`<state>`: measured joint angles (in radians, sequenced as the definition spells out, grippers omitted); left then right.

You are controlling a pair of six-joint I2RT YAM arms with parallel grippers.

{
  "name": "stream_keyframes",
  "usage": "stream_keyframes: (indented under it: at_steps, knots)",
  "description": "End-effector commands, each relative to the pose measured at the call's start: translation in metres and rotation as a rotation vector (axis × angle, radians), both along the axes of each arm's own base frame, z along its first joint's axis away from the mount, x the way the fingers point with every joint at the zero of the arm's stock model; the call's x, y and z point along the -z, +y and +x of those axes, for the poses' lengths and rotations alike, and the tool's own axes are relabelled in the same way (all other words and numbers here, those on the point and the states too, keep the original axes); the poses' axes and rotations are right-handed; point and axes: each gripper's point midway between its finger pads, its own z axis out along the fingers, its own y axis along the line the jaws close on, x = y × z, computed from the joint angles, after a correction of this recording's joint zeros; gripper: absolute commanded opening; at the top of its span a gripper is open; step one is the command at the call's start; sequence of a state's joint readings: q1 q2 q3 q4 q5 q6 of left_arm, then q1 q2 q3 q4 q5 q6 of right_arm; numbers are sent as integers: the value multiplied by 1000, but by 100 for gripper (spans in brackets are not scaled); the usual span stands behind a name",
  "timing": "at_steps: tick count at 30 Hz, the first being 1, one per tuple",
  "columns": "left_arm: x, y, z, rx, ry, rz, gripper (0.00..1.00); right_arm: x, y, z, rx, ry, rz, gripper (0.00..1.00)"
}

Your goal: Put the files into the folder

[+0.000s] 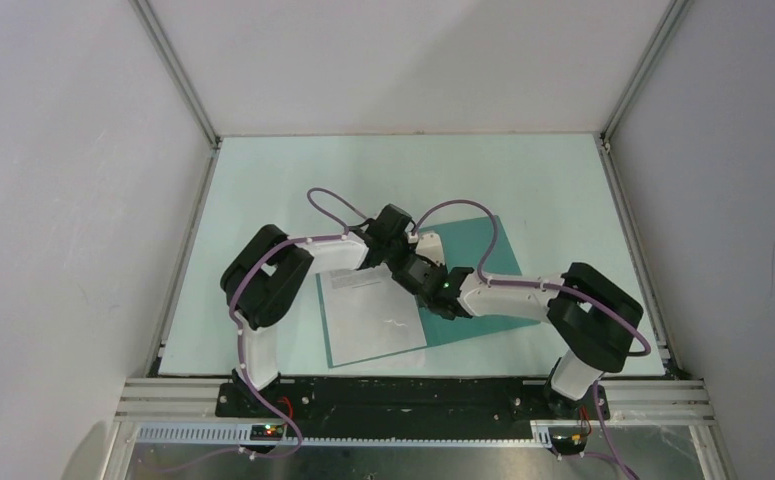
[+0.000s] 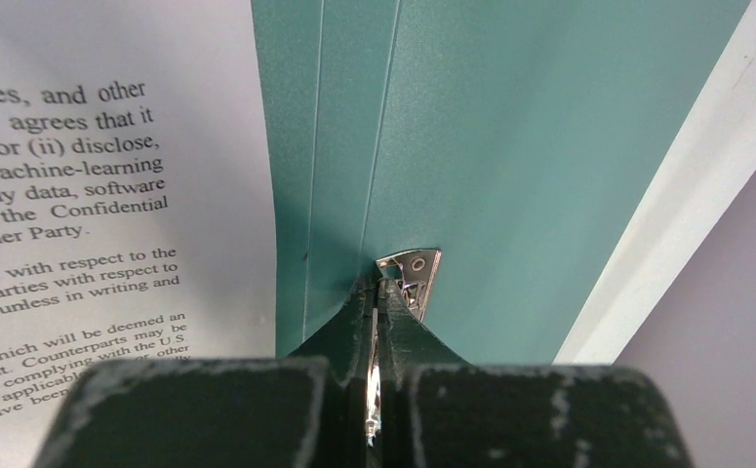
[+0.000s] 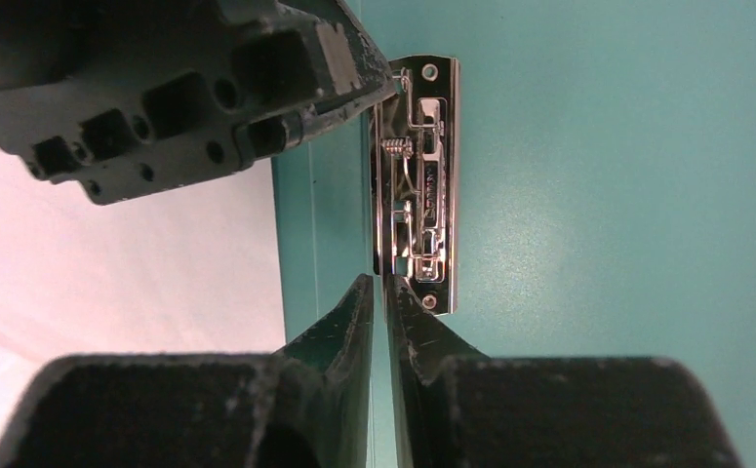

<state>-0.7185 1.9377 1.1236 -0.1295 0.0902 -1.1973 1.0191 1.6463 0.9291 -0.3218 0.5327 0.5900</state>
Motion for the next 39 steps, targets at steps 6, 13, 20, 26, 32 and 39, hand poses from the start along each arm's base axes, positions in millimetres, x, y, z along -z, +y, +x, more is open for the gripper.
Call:
stream_keyframes:
  at_steps: [6, 13, 20, 26, 32, 39]
  knots:
    - [70, 49, -60, 35, 252, 226, 0, 15, -7, 2, 21, -8, -63, 12]
    - [72, 49, -59, 37, 258, 227, 0, 23, -15, -3, 43, 13, -98, 11]
    - [75, 50, -60, 32, 266, 228, 0, 25, -16, -17, 33, 11, -132, 9]
    - [78, 51, -62, 30, 277, 231, 0, 17, -20, -18, 41, -10, -140, 8]
    - [78, 51, -62, 29, 281, 230, 0, 13, -13, -20, 7, -14, -129, 9]
    - [80, 51, -63, 31, 288, 230, 0, 18, -19, -18, 16, -4, -152, 10]
